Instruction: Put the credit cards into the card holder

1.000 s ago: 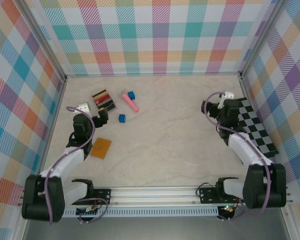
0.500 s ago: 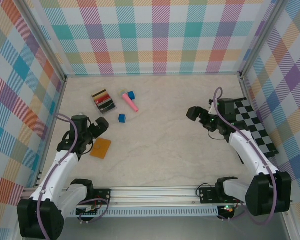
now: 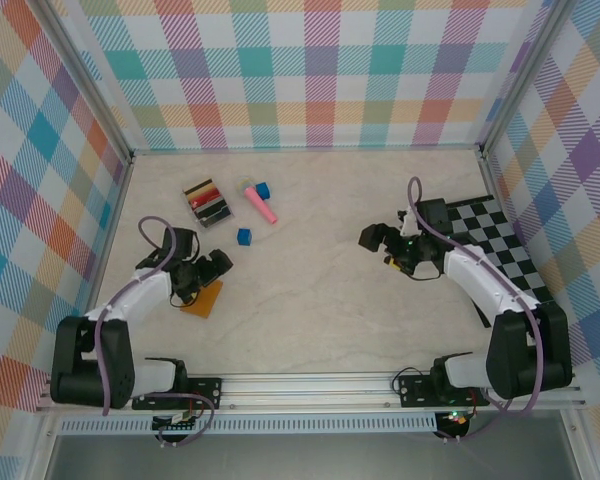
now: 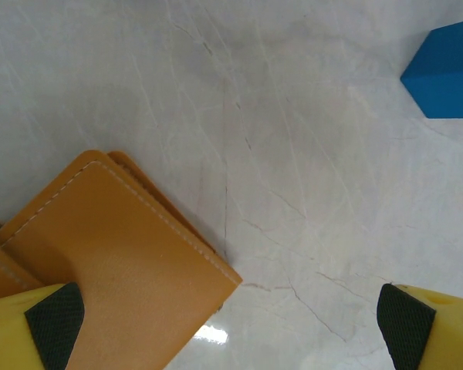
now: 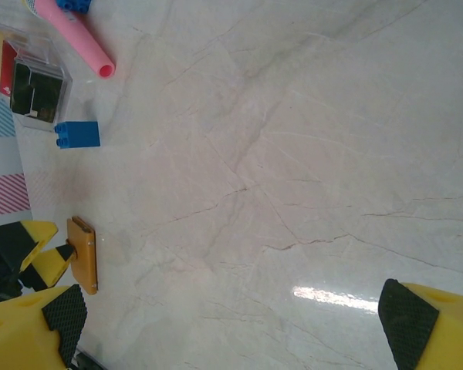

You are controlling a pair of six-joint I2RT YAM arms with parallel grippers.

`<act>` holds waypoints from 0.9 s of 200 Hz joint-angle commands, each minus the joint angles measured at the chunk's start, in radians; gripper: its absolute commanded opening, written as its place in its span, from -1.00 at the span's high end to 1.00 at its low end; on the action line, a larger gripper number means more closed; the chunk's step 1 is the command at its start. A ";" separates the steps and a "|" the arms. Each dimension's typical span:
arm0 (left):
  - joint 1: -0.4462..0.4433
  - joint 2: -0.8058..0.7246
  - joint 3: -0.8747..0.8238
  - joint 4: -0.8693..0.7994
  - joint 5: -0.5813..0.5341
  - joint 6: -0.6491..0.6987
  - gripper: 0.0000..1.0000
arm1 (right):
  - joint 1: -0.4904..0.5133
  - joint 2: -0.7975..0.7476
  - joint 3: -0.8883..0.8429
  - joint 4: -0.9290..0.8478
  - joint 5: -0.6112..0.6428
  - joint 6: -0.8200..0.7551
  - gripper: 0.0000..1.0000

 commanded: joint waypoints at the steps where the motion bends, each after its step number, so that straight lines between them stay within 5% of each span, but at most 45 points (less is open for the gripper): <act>1: -0.023 0.070 0.055 0.008 0.024 0.038 -1.00 | 0.009 0.009 0.029 -0.029 -0.009 0.014 -1.00; 41: -0.140 0.172 0.078 0.016 0.067 0.086 -0.96 | 0.011 0.040 0.035 -0.082 0.018 0.008 -1.00; 91: -0.489 0.282 0.155 0.051 0.144 0.154 -0.85 | 0.011 0.055 0.057 -0.150 0.093 -0.004 -0.97; 125: -0.659 0.380 0.366 0.055 0.206 0.240 -0.75 | 0.011 0.052 0.058 -0.157 0.139 0.012 -0.84; 147: -0.680 0.319 0.451 0.056 0.136 0.224 -0.75 | 0.011 0.062 0.081 -0.148 0.111 -0.003 -0.63; 180: -0.652 0.116 0.323 0.068 -0.044 0.097 -0.82 | 0.050 0.121 0.139 -0.075 -0.035 -0.035 -0.25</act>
